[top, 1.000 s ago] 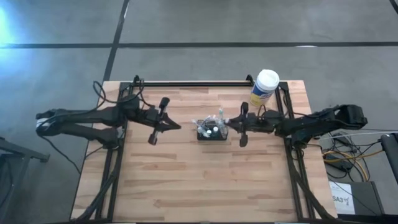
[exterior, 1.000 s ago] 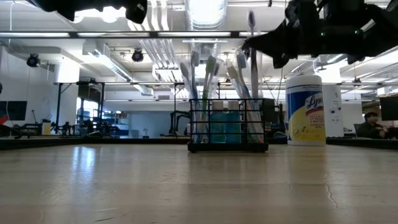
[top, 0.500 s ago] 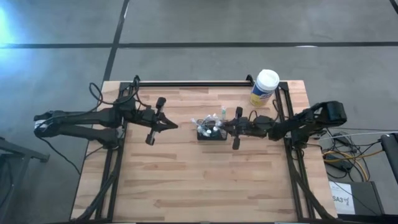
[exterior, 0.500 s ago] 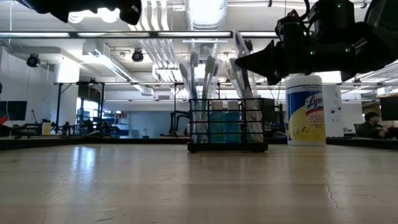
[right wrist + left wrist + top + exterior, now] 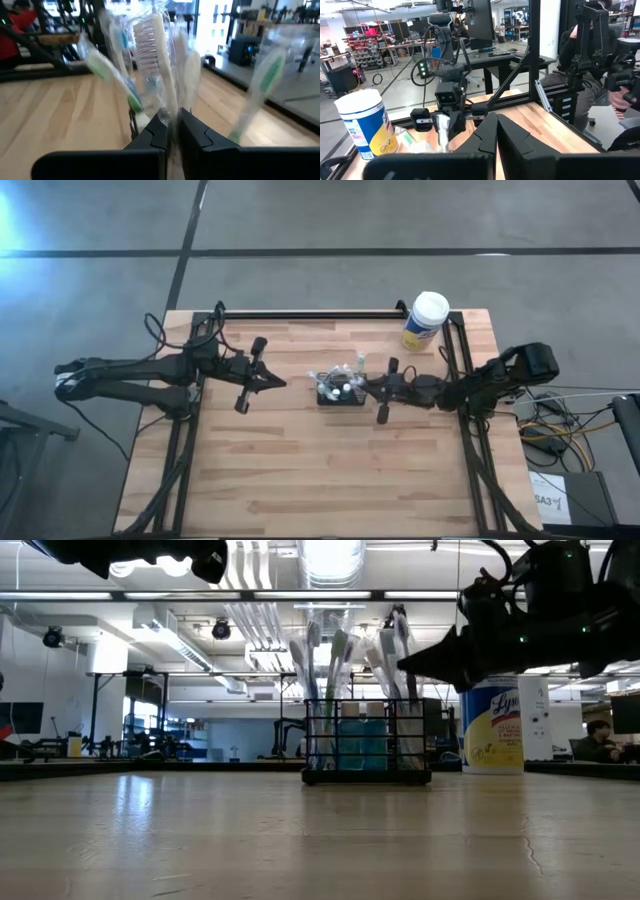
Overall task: Pick & Place toothbrushing station
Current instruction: Put the purple toothbrush into the wire organizer
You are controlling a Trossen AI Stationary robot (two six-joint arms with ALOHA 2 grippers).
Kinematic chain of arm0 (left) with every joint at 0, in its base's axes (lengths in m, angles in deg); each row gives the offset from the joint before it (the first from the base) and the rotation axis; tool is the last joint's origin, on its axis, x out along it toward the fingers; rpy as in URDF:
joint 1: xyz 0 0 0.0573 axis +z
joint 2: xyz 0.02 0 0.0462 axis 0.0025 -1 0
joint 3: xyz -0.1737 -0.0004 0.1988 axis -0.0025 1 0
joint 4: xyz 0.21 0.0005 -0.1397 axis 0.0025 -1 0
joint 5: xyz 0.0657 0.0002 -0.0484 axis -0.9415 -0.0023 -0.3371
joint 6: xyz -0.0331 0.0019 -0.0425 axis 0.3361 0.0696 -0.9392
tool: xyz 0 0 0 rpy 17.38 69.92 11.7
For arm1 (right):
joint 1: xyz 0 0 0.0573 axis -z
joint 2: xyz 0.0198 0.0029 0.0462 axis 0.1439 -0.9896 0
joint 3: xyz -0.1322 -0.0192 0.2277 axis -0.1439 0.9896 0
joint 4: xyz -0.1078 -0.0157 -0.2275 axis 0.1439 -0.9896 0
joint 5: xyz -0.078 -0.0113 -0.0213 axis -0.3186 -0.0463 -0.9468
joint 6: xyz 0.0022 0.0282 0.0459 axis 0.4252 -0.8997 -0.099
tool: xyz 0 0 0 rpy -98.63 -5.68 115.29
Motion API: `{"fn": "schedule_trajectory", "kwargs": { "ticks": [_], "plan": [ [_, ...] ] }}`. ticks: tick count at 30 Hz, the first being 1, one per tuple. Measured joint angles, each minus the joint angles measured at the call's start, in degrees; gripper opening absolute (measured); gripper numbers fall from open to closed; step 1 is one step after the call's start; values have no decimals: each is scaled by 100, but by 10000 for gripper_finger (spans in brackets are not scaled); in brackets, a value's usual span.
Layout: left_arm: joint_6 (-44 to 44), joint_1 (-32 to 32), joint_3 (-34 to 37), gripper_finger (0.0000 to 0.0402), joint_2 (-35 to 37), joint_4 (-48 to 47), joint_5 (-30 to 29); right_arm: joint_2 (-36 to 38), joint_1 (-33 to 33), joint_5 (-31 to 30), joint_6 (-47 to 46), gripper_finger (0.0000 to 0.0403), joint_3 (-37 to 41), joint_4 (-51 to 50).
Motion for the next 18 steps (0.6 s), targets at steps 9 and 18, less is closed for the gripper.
{"fn": "schedule_trajectory", "kwargs": {
  "ticks": [9, 18],
  "plan": [
    [1, -1, 2, 4, -15, 8, -88, -243, 2, 7, -79, 13, -73, -171],
    [2, 0, 2, 13, -15, 8, -94, -403, 4, 2, -258, 13, -73, -89]
  ]
}}
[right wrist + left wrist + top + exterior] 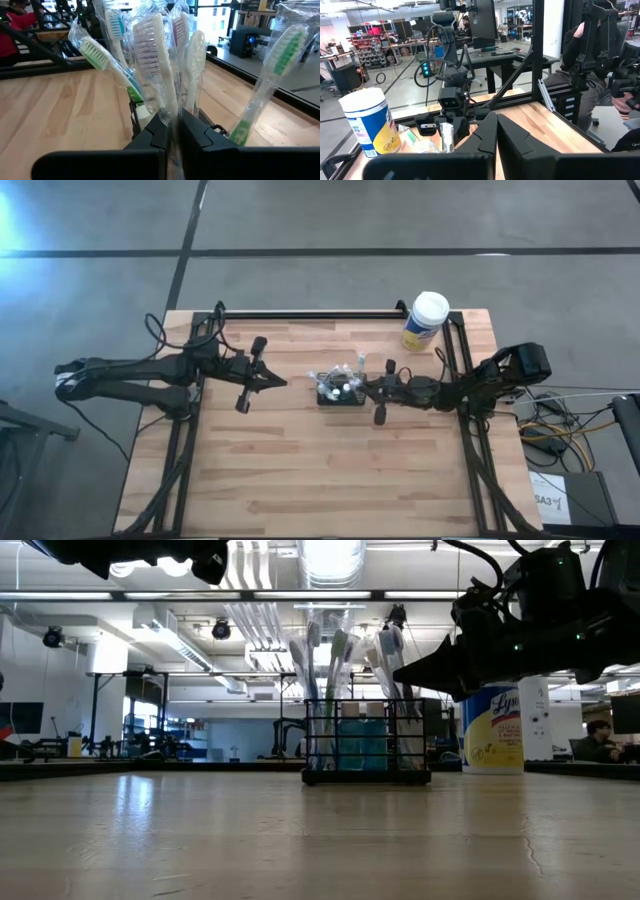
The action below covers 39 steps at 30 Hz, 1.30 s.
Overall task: Pick & Place toothbrushing station
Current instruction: Put the purple toothbrush into the wire organizer, then return to Home Position
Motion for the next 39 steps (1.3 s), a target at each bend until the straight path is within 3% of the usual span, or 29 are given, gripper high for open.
{"fn": "schedule_trajectory", "kwargs": {
  "ticks": [7, 17, 23, 27, 32, 39],
  "plan": [
    [0, 1, 0, 7, 0, -6, 0, 6, 0, 2, -138, 28, 2, -24],
    [-15, 0, 0, 33, 7, -16, -2, 85, -11, 17, -410, 144, 27, -152],
    [-65, 1, 0, 36, 17, -21, -2, 539, -11, 17, -354, 180, 28, -119],
    [-87, 1, 0, 35, 40, -52, -2, 996, -11, 18, -251, 188, 54, -252],
    [-59, -1, -4, 36, 231, -369, -2, 1979, -13, 27, -3, 185, 59, -1191],
    [507, 10, -181, 7, 985, -2028, -403, 4075, -11, 493, 156, 161, 15, -3197]
  ]
}}
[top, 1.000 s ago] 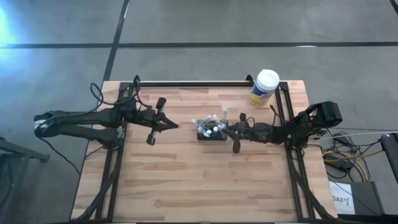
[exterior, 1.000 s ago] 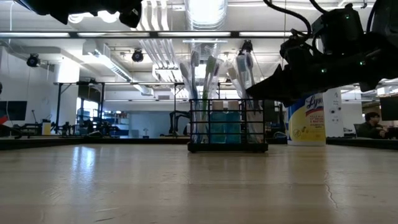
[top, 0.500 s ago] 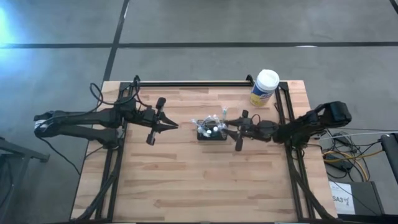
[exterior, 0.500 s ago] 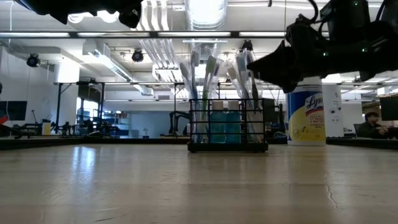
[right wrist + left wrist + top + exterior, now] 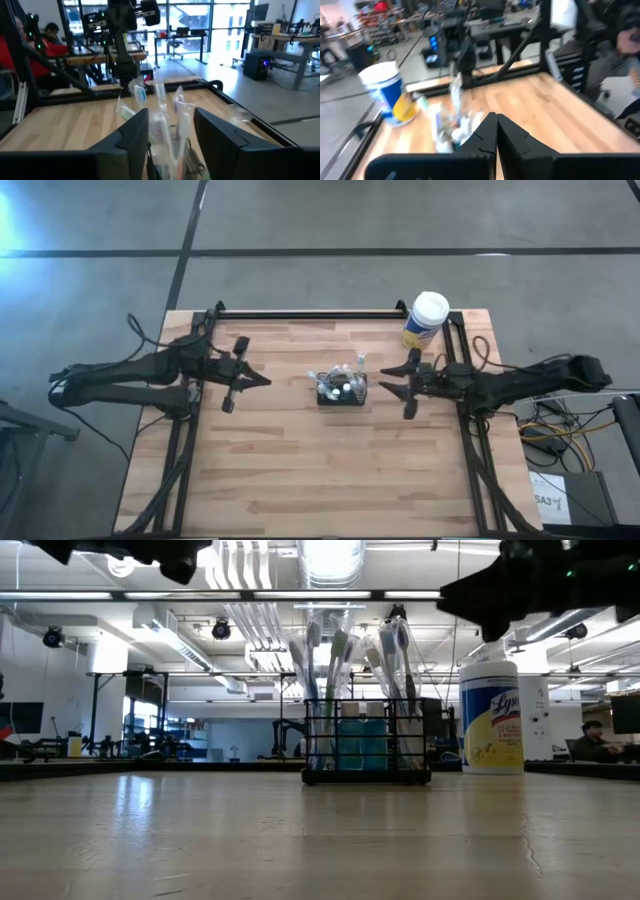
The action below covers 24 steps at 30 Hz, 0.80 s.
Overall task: Pick & Place toothbrushing station
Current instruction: Return to Home Position
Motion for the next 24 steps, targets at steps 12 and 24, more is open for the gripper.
{"fn": "schedule_trajectory", "kwargs": {
  "ticks": [12, 24],
  "plan": [
    [50, 28, 678, 4, 1140, -171, -622, 2483, 0, 471, 318, 13, -507, -2996],
    [-828, 637, 2226, 1, 2561, 593, -712, 3926, 0, 480, 132, 8, -301, -3981]
  ]
}}
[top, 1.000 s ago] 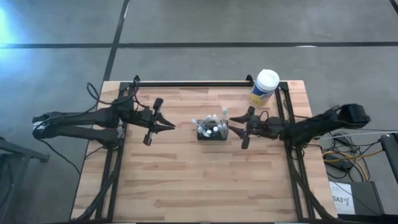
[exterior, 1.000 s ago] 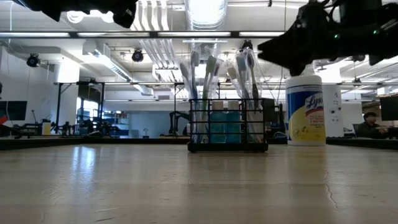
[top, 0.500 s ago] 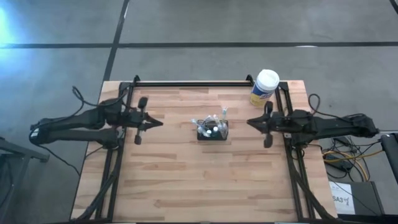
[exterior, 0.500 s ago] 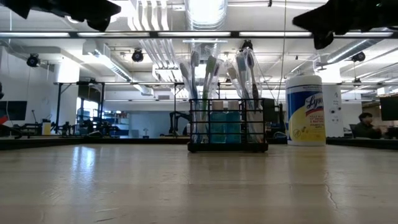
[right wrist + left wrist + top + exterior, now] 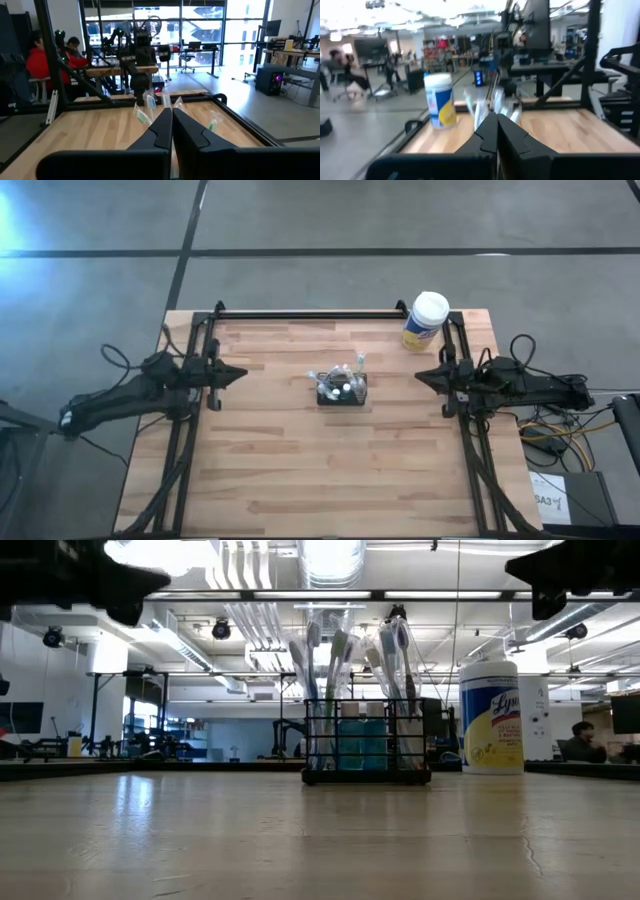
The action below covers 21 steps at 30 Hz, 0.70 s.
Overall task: Pick & Place toothbrushing station
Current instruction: Return to Home Position
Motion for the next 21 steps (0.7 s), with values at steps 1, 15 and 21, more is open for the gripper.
{"fn": "schedule_trajectory", "kwargs": {
  "ticks": [1, 15, 21],
  "plan": [
    [-47, 44, 131, 1, 87, 22, 0, 94, 0, 0, -2, 8, 68, -2],
    [-599, 316, 1147, 1, 782, 273, 102, 831, 2, -47, -184, 8, 1248, 604],
    [-160, 310, 1445, 1, 789, 275, 214, 909, 5, -73, -268, 8, 1662, 976]
  ]
}}
